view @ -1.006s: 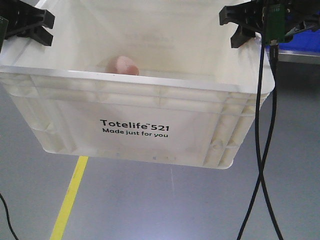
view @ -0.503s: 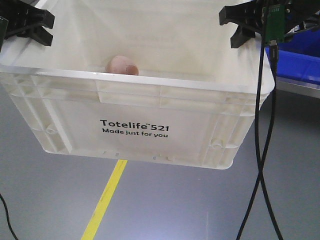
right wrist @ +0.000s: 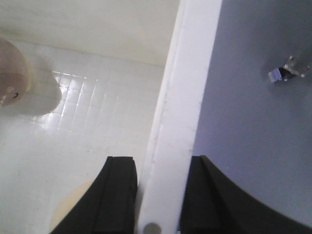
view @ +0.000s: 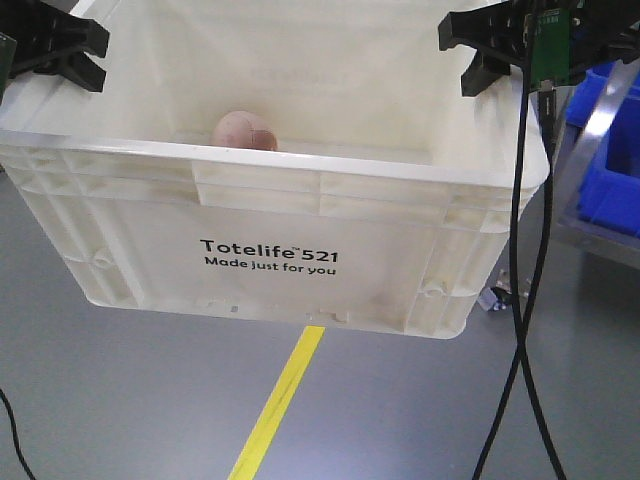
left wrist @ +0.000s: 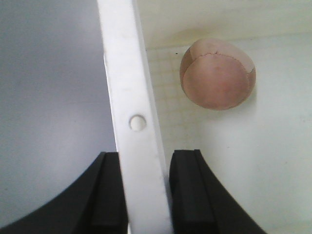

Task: Place moving items into box and shelve
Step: 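Hold the lifted tote with both grippers while the base drives away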

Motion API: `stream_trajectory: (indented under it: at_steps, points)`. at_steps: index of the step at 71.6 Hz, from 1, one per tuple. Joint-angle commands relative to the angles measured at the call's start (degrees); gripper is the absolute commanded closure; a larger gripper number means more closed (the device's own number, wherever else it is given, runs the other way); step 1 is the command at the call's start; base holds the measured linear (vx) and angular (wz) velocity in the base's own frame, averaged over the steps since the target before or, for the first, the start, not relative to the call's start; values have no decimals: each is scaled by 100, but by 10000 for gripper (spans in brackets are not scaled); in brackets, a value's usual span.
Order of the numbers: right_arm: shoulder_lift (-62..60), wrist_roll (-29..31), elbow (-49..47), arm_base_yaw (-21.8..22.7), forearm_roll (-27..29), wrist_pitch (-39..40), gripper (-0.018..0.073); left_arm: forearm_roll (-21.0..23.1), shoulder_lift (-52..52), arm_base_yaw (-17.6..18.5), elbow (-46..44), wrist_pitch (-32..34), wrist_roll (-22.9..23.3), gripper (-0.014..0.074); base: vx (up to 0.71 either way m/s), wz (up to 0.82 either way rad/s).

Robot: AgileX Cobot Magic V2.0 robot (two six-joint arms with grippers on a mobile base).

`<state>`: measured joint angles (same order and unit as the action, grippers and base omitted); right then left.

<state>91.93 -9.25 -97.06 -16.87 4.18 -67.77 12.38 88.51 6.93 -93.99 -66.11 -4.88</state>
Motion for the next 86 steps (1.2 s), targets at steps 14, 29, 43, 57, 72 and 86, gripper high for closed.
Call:
stream_trajectory:
  at_steps: [14, 29, 43, 57, 72, 86]
  points:
    - [-302, 173, -250, -64, 553, 688, 571, 790, -344, 89, -242, 654, -46, 613, 50, 16]
    - [-302, 173, -250, -64, 553, 688, 571, 790, -344, 89, -242, 654, -46, 613, 50, 15]
    - [-302, 173, -250, -64, 553, 695, 571, 790, -344, 89, -242, 654, -46, 613, 52, 11]
    - [-302, 173, -250, -64, 558, 693, 571, 790, -344, 89, -242, 655, -46, 613, 52, 8]
    - [-302, 173, -250, -64, 558, 692, 571, 790, -344, 89, -242, 655, -46, 613, 54, 3]
    - [-302, 173, -250, -64, 559, 692, 571, 790, -344, 89, -242, 656, -46, 613, 54, -5]
